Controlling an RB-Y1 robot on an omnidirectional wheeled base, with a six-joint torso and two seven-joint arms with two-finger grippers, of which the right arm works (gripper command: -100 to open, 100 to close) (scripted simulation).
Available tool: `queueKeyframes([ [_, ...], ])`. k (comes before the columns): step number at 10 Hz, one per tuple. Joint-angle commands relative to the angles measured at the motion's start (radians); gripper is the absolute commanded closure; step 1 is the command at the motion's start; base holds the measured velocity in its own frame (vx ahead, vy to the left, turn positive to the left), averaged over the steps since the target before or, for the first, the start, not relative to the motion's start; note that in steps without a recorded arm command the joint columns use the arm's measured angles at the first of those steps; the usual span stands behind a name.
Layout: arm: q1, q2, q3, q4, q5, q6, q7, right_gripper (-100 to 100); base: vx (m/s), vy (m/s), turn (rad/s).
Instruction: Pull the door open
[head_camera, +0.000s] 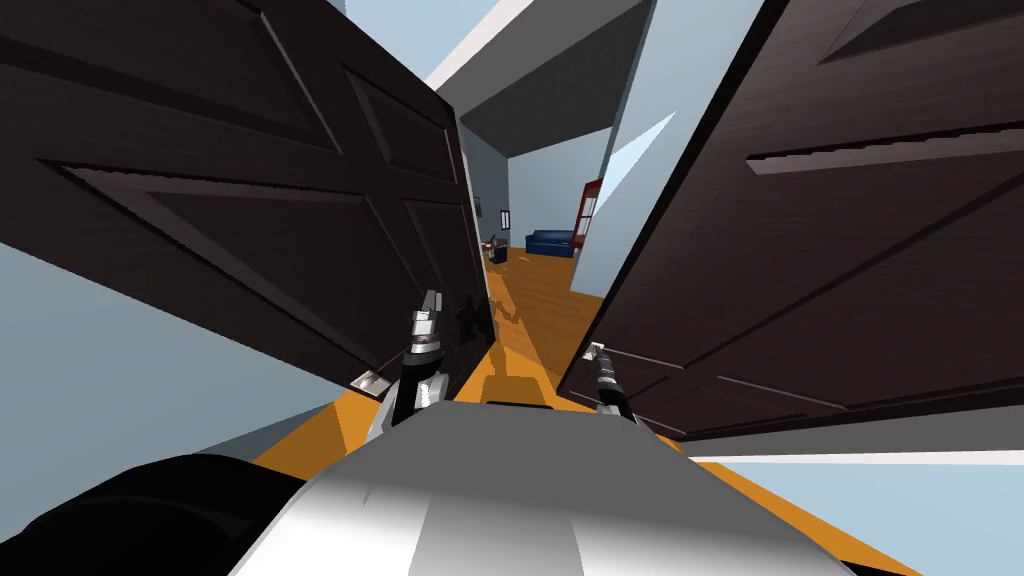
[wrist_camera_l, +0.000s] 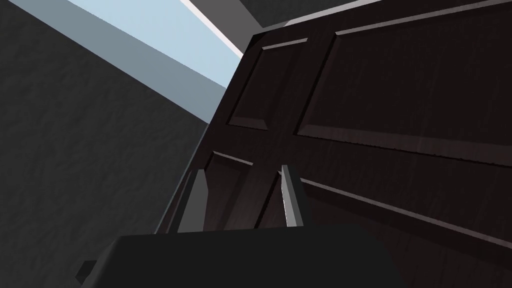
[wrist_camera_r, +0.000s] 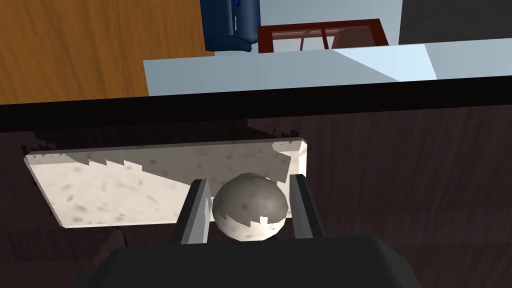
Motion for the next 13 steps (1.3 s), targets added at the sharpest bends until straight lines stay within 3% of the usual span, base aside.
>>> queueKeyframes([
  [1, 0.007, -0.011, 0.015, -0.006, 0.005, -0.007, -0.014, 100, -0.133, -0.017, 0.098],
  [9, 0.046, -0.065, 0.093, -0.036, 0.033, -0.043, -0.085, 100, -0.215, -0.035, 0.096],
  [10, 0.044, -0.059, 0.089, -0.037, 0.032, -0.037, -0.079, 100, -0.095, -0.007, 0.018],
  [13, 0.079, -0.095, 0.134, -0.052, 0.041, -0.072, -0.116, 100, -0.209, -0.055, 0.126],
])
